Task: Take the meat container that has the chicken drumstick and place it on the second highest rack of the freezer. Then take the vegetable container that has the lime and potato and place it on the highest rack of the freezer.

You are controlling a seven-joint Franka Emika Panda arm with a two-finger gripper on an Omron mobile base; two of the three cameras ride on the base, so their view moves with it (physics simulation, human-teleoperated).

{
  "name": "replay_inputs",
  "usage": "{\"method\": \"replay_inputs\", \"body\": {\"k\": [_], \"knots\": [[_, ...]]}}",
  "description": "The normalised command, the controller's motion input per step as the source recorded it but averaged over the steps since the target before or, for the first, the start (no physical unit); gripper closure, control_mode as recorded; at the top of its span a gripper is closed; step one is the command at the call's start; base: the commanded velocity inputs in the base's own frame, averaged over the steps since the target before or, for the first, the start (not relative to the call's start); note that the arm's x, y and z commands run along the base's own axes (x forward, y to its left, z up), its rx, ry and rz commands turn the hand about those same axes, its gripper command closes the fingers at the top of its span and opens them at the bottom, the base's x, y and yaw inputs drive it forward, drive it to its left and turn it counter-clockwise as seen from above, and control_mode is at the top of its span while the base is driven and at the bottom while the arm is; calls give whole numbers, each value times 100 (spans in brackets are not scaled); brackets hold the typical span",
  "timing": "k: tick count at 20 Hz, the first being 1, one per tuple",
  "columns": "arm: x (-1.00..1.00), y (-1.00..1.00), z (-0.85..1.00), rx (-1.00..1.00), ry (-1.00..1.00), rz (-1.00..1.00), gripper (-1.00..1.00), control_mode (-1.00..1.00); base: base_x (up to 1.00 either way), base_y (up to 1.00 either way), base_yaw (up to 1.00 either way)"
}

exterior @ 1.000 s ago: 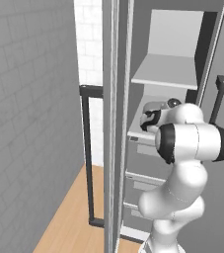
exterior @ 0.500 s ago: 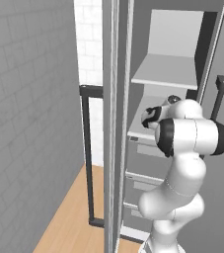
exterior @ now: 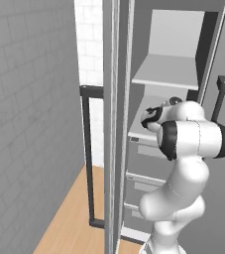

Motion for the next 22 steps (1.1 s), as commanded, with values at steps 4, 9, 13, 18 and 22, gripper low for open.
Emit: {"method": "replay_inputs", "body": {"k": [4, 9, 13, 18, 22], "knots": [[-35, 36, 4, -7, -12, 0, -100, -100, 0, 0, 0], [-46, 25, 33, -6, -4, 0, -100, -100, 0, 0, 0], [-62, 0, 92, 0, -5, 0, -100, -100, 0, 0, 0], [-88, 2, 80, 2, -4, 1, -100, -100, 0, 0, 0], [-86, 13, 74, 1, 2, 3, -100, -100, 0, 0, 0]]}}
